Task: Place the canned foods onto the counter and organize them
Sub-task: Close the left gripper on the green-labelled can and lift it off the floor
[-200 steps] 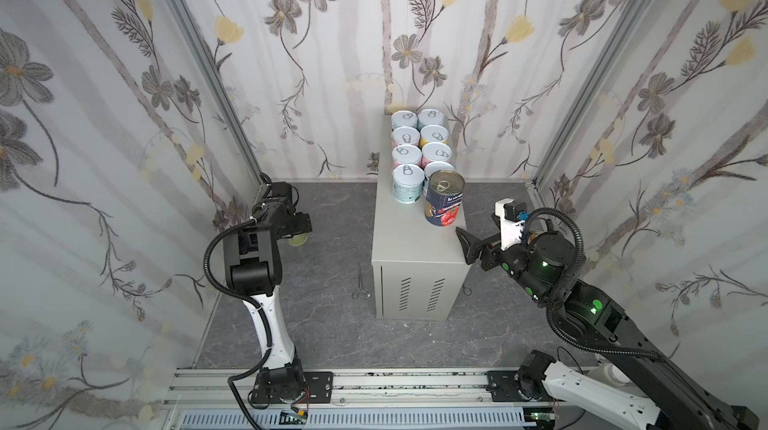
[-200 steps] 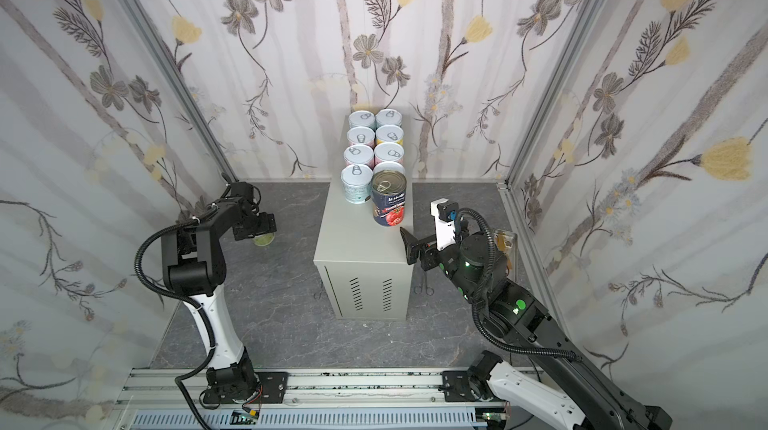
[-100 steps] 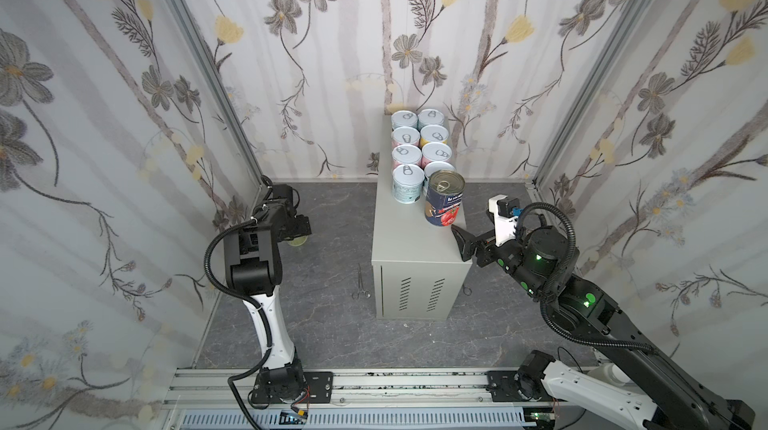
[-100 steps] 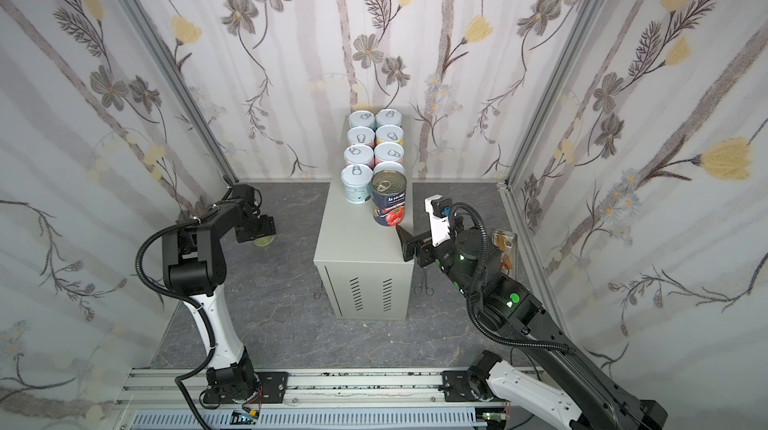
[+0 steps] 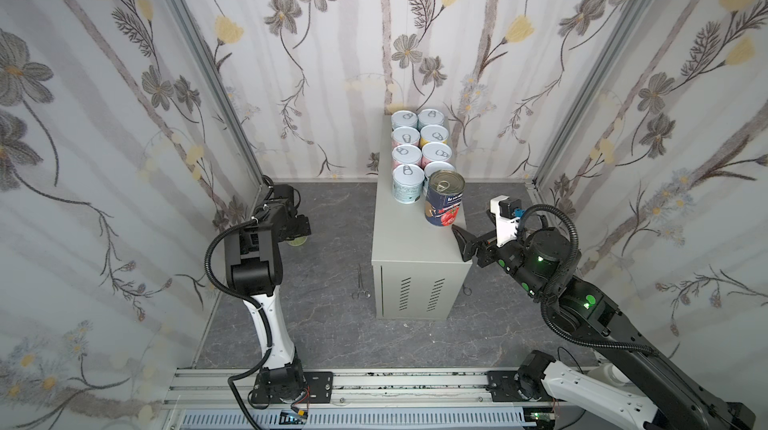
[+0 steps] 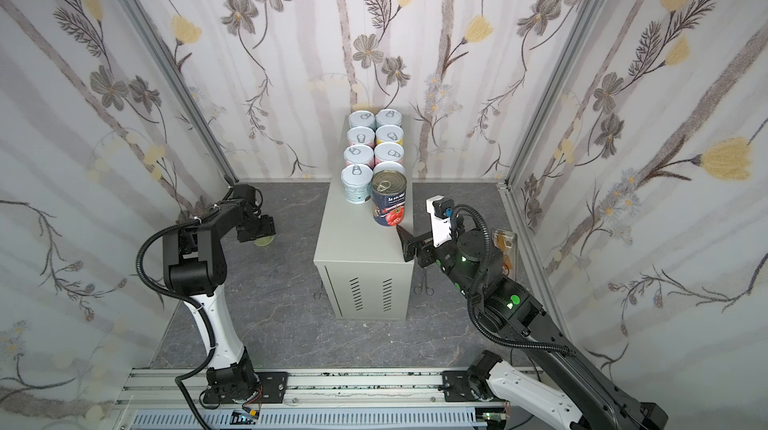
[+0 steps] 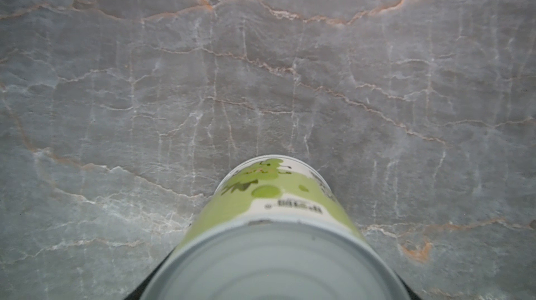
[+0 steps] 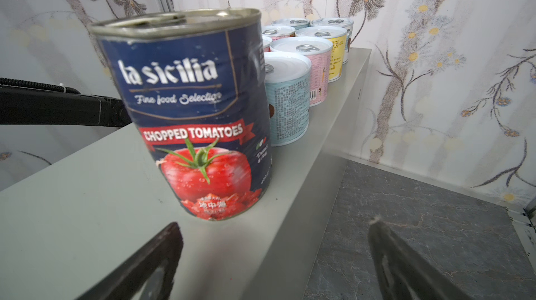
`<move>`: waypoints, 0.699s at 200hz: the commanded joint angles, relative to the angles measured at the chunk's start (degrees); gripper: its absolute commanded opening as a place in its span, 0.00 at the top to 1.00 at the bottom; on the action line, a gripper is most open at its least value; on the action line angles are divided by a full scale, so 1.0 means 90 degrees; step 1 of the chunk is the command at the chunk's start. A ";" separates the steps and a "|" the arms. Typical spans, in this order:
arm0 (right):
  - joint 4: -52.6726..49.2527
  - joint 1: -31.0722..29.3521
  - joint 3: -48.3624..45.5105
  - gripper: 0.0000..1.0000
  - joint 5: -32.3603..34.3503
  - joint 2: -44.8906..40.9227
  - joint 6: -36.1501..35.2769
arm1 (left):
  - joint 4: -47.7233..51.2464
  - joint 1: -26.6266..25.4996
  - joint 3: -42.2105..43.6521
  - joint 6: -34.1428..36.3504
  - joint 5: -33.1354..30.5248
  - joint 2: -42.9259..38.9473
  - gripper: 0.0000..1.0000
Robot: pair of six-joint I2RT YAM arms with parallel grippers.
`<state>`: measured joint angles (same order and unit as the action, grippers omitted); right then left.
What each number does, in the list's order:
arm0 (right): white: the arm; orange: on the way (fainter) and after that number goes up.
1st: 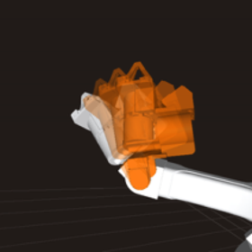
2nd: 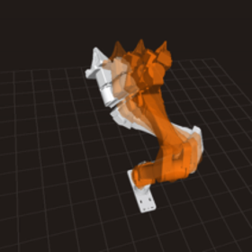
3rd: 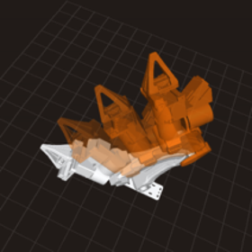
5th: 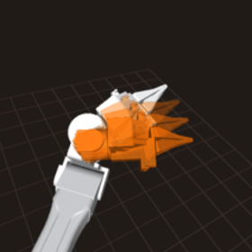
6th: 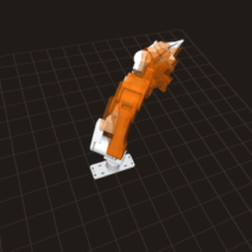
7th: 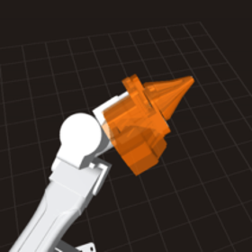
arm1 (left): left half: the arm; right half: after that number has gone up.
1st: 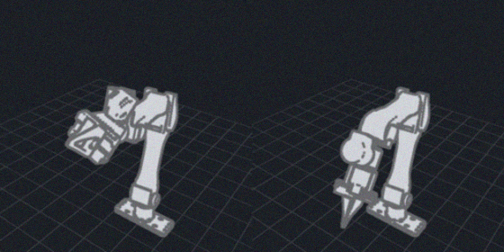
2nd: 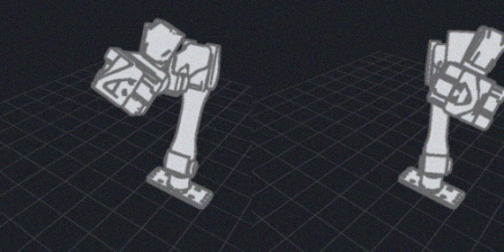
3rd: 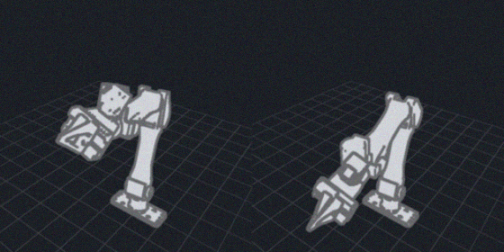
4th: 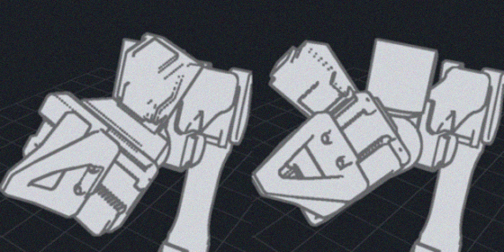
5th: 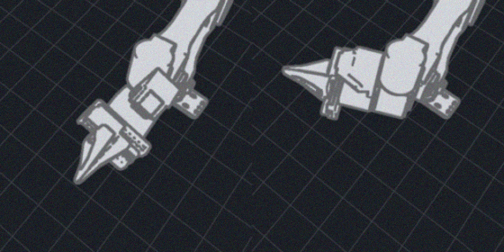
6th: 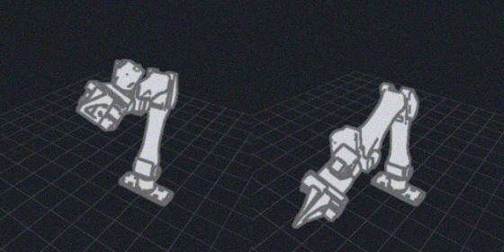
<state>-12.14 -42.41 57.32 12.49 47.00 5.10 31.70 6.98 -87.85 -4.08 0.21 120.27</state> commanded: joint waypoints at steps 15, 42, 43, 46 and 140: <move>-0.0018 0.0004 -0.0079 0.00 0.0001 -0.0047 -0.0059 | 0.0030 -0.0014 -0.0004 0.0039 -0.0121 -0.0060 0.28; -0.0016 0.0006 -0.0119 0.00 -0.0023 -0.0087 -0.0031 | 0.0047 -0.0014 -0.0004 0.0043 -0.0129 -0.0072 0.30; -0.0017 0.0006 -0.0119 0.00 -0.0022 -0.0087 -0.0035 | 0.0049 -0.0014 -0.0004 0.0043 -0.0130 -0.0077 0.30; -0.0018 0.0006 -0.0126 0.00 -0.0028 -0.0091 -0.0039 | 0.0051 -0.0009 -0.0004 0.0043 -0.0132 -0.0076 0.30; 0.0031 0.0050 -0.0226 0.00 -0.0145 -0.0146 -0.0106 | 0.0233 -0.0166 0.0100 0.0160 -0.0384 -0.0509 0.32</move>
<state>-10.68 -42.02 55.75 11.88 45.67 5.45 33.50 5.89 -87.29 -3.11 -1.67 117.47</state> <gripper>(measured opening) 0.996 0.729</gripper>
